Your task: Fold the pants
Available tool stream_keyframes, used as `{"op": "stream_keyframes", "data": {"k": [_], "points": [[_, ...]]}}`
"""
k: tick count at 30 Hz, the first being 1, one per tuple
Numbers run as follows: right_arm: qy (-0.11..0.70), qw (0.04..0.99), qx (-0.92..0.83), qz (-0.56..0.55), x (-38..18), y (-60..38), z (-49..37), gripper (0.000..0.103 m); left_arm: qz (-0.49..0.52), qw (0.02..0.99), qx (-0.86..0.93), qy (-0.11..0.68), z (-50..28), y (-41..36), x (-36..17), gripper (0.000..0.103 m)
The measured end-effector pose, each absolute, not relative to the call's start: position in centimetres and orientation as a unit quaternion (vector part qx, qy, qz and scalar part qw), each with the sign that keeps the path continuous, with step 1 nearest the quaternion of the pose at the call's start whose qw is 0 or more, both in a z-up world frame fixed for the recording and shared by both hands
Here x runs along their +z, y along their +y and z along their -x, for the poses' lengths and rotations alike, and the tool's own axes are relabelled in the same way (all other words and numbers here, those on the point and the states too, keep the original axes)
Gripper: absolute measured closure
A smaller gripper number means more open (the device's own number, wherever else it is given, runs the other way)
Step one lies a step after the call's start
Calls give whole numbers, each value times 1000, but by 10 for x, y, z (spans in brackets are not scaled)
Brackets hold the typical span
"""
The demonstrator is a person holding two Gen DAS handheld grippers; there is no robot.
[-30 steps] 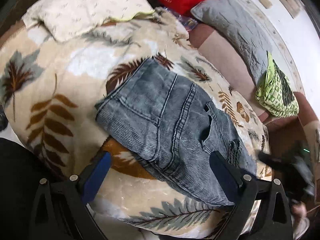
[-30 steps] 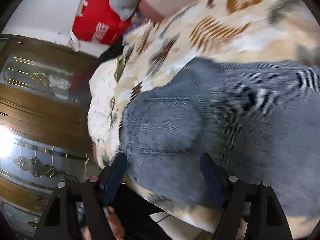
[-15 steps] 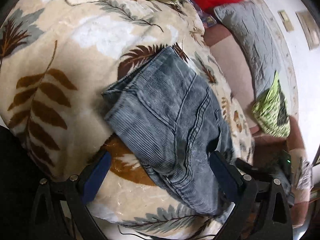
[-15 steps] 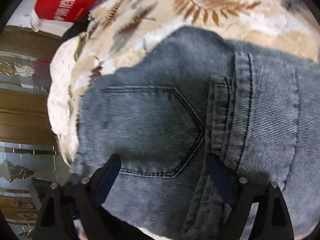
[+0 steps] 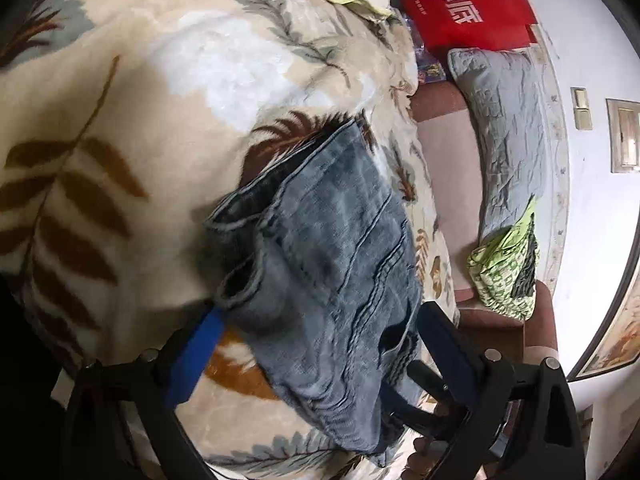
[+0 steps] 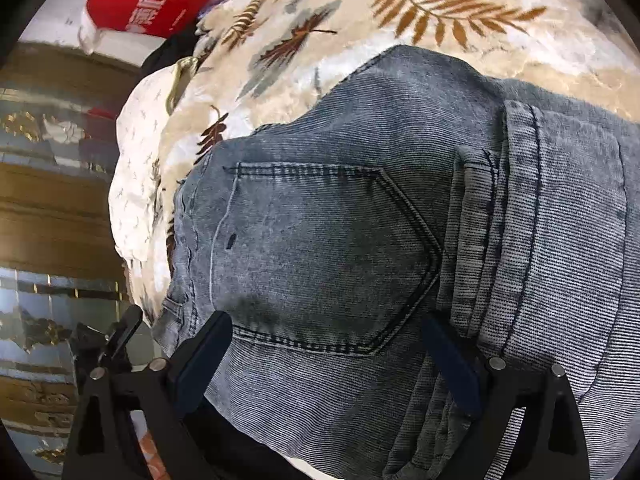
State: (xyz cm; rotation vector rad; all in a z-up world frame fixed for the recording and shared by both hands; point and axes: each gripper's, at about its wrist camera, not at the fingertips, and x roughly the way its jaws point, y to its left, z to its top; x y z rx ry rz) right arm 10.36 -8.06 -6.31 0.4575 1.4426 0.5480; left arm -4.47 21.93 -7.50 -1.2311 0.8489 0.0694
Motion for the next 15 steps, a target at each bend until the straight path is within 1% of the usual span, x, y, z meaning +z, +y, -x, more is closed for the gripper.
{"op": "stream_keyframes", "data": {"k": [1,2,7,9,10,11,12,13,15], "points": [[643,694,248,-208,-64,-78,-103,6,558,733,26,389,41,220,-74,27],[640,695,252,-209,-64,-81,-103,5,553,732,28,397,36,220,-74,30],[640,691,261,-211,-63,-87,-95,5,556,730,38,396,27,220,-80,29],[652,675,255,-236,-59,-91,-97,5,551,734,34,395,28,220,-79,29],[650,664,262,-259,-55,-91,-99,5,548,737,35,393,29,221,-79,31],[643,660,276,-272,-51,-90,-101,5,539,742,42,396,29,221,-78,51],[638,666,283,-266,-47,-86,-103,5,523,749,52,404,27,220,-77,66],[640,672,276,-251,-50,-83,-106,5,510,754,58,410,26,221,-77,77],[663,662,257,-237,-76,-76,-111,3,519,749,56,409,27,223,-81,77]]}}
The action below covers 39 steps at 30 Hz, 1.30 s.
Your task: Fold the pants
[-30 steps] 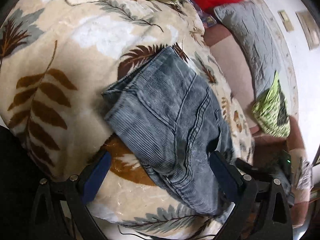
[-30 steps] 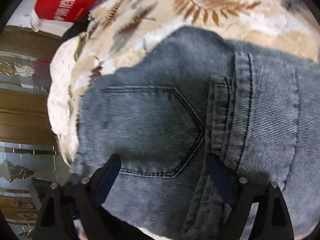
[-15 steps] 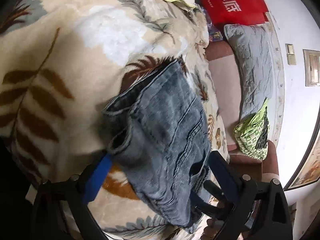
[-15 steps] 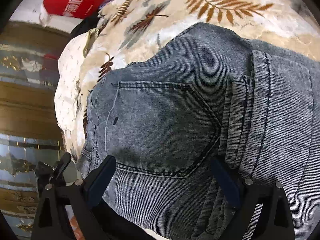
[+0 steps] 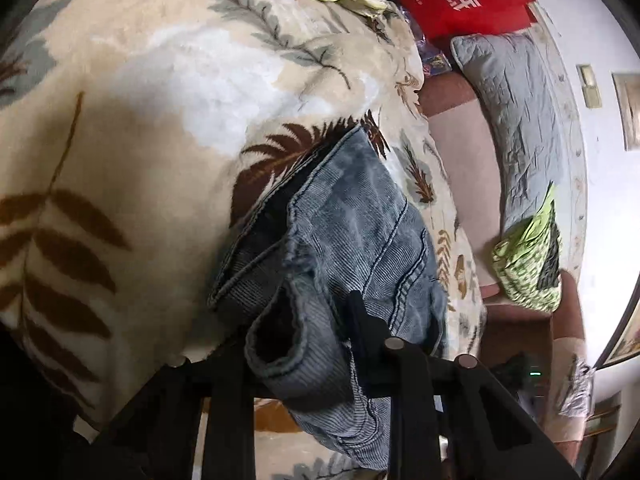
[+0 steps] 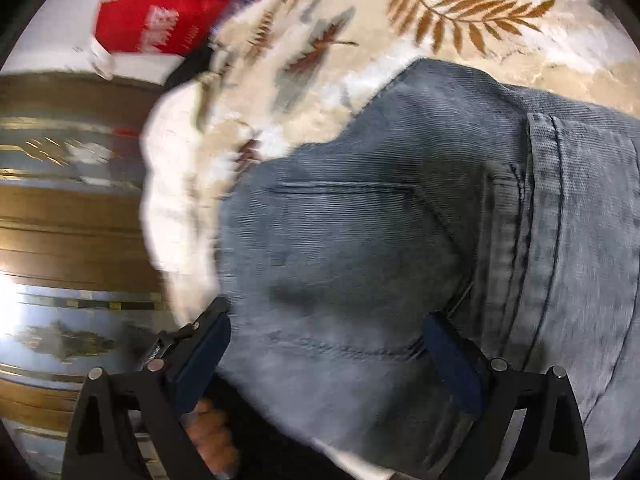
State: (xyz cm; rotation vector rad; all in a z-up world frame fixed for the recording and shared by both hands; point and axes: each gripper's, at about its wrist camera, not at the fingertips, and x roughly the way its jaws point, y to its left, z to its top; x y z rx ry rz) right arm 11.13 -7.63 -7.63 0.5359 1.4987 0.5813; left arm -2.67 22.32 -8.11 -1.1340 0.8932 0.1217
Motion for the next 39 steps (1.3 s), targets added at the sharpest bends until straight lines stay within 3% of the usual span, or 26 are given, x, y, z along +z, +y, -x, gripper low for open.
{"op": "stream_keyframes", "data": {"k": [6,9,17,29,39], "points": [[634,687,267,-235,-43,-77,-109,3,466,780,72,411,26,214,-69,78],[654,684,252,-203,-69,-68,-108,3,413,805,88,416,23,203,-57,81],[619,703,272,-218,-50,-77,-95,3,298,856,110,408,20,173,-23,83],[635,696,268,-203,-64,-68,-107,2,266,864,119,411,18,163,-16,83],[574,780,203,-143,-7,-103,-164,4,280,860,110,411,18,170,-24,83]]}}
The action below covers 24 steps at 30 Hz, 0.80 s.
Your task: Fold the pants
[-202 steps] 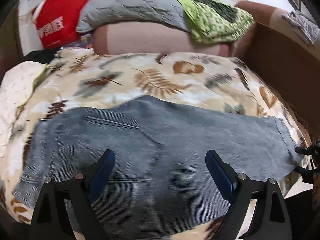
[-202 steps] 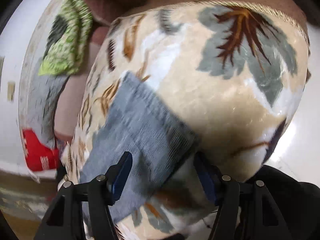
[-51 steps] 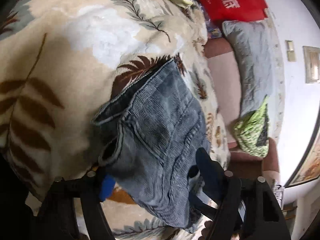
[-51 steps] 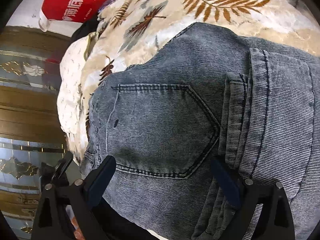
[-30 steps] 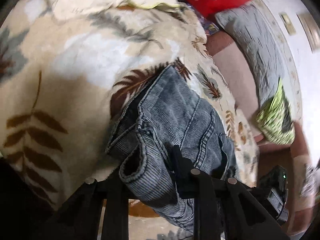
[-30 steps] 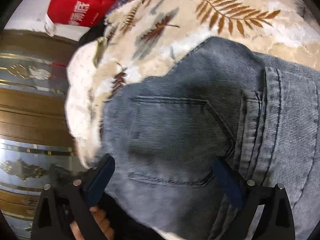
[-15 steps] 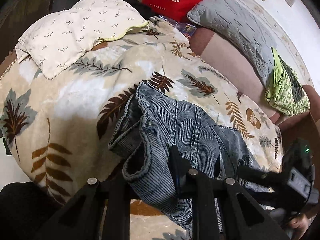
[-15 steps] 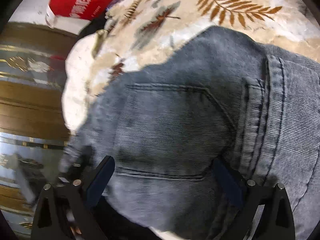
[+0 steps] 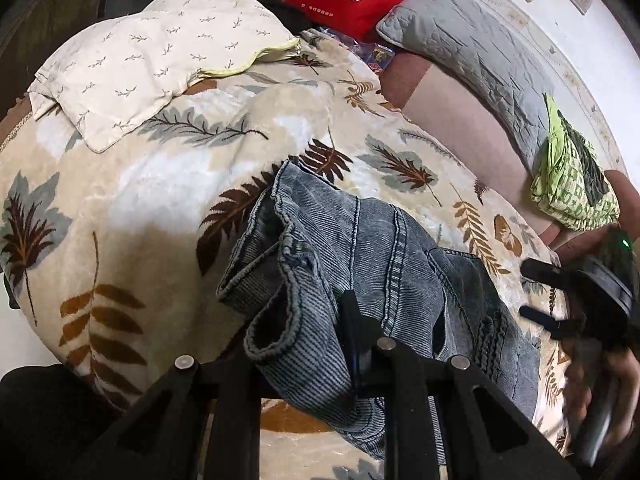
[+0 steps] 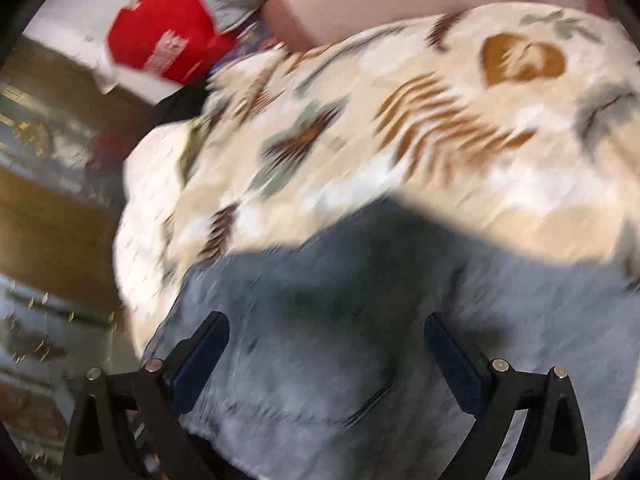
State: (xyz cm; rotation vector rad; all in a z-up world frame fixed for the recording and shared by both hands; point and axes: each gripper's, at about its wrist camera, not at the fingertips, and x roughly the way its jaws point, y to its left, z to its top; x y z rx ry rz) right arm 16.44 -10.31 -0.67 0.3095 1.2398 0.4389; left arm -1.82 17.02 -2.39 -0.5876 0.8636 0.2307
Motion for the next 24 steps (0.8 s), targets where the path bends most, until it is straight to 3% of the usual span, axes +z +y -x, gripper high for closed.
{"op": "stream_keyframes", "data": {"k": [4,6,7,9,11,13,14,15,19,24], "points": [[579,799,157,-31,-20,-94,-200,9,281,860,107,412,19,171,-27,83],[598,782,176,-6,-33,-83,-212,29,286,858,105,413,20,173,-29,83],[601,777,187,1,-34,-82,-212,32,289,857,103,415,21,175,-29,81],[610,765,201,31,-43,-69,-218,39,296,854,104,414,27,179,-26,75],[620,752,220,38,-51,-61,-223,39,298,860,115,397,43,184,-13,59],[617,750,232,48,-54,-55,-225,55,293,873,133,365,58,187,5,40],[613,753,232,56,-53,-54,-226,72,284,881,142,349,62,186,16,38],[610,753,237,63,-51,-51,-225,80,278,887,140,341,61,185,24,38],[568,777,229,143,-35,-35,-208,87,262,899,85,341,36,169,36,38],[506,818,182,205,-40,-22,-199,91,214,843,89,486,-22,157,-47,39]]}}
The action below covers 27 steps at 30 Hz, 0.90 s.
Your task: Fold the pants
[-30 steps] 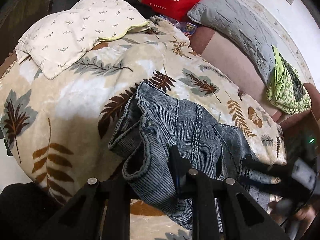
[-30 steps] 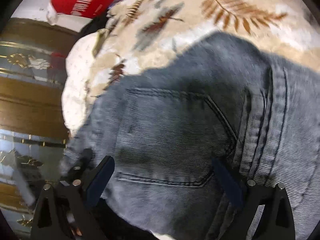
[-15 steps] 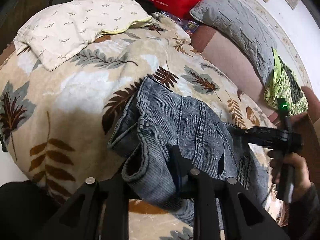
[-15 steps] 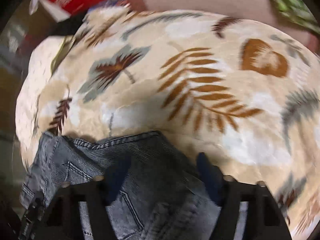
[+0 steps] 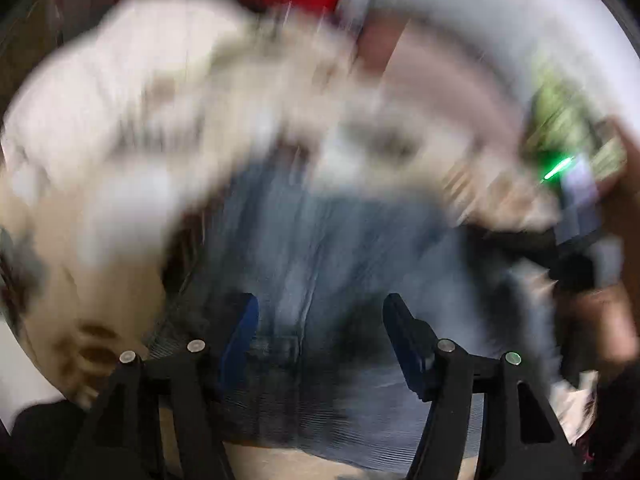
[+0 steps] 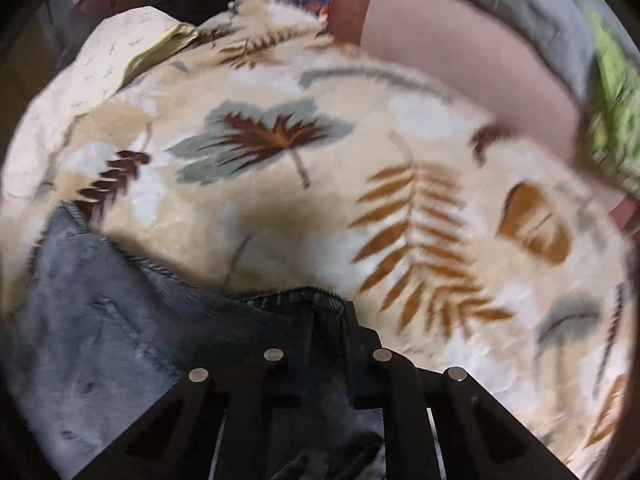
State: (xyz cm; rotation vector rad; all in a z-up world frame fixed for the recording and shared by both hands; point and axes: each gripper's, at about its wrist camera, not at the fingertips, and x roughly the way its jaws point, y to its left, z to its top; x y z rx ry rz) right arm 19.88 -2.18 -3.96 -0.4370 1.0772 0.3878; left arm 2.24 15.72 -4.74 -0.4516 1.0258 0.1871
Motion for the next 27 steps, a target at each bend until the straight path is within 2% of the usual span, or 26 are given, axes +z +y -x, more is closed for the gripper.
{"op": "stream_keyframes", "data": {"k": [2,6,10,14,15,17,19,20,22,24,27], "points": [[499,822,165,221,-59,-19,-197,91,163,867,98,460,-19,147,-50,38],[509,830,182,138,-37,-42,-207,86,157,866,97,465,-20,146,-50,37],[487,855,168,67,1,-64,-201,86,152,868,98,463,-21,145,-50,36],[565,779,271,1,-17,-52,-190,80,150,869,97,461,-23,143,-52,35],[574,773,270,12,-27,-48,-190,74,149,870,97,460,-22,143,-52,34],[605,759,237,31,-59,-43,-207,74,143,870,97,462,-25,142,-52,34],[607,765,213,-36,-46,-54,-211,74,152,871,91,458,-23,144,-50,33],[595,775,211,-35,-33,-54,-206,73,167,870,88,455,-21,147,-48,33],[563,795,226,-4,-5,-54,-186,69,195,867,82,452,-18,154,-44,33],[559,790,249,-35,11,-66,-163,50,226,866,81,439,-9,161,-36,33],[574,764,284,-84,10,-75,-109,43,247,869,90,418,11,170,-22,33]]}}
